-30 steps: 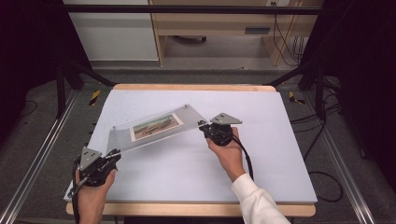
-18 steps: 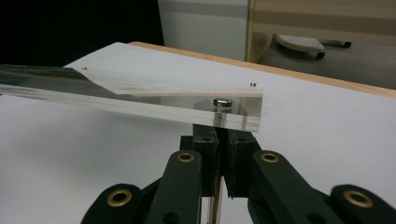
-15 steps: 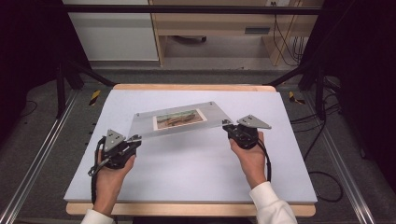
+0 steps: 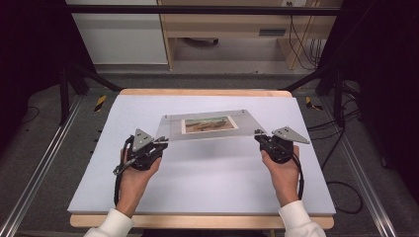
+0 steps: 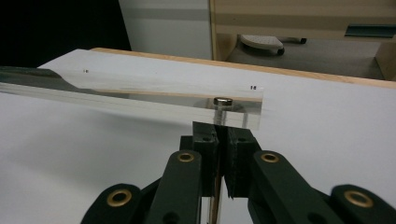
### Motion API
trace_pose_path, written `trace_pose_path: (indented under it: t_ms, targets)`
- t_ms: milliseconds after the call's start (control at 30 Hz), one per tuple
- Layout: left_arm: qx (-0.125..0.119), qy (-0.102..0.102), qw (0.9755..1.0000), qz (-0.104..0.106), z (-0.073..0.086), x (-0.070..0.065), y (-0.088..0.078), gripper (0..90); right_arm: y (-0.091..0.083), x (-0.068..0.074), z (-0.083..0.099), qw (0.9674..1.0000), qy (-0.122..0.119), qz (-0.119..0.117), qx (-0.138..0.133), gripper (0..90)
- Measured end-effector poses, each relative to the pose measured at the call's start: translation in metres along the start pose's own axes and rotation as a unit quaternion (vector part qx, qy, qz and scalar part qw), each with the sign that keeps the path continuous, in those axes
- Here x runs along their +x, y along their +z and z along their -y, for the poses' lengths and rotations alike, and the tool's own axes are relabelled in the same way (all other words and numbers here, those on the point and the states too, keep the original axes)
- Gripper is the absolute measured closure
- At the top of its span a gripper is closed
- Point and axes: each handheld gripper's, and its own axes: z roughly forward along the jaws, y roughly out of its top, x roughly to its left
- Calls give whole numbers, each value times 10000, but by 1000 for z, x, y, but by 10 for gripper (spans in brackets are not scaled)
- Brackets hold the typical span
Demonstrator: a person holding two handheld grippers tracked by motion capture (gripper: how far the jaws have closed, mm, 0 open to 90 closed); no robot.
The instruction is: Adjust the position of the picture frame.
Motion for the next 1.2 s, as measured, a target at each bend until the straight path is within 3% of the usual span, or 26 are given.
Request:
trace_pose_path:
  t_ms: [567, 1200]
  targets:
    - [32, 159, 9998, 149, -3, -2, 23, 797, -4, -13, 11, 9997, 168, 182, 6, 850]
    - [75, 135, 9997, 207, 17, 0, 30, 796, -6, -10, 26, 9996, 195, 182, 133, 848]
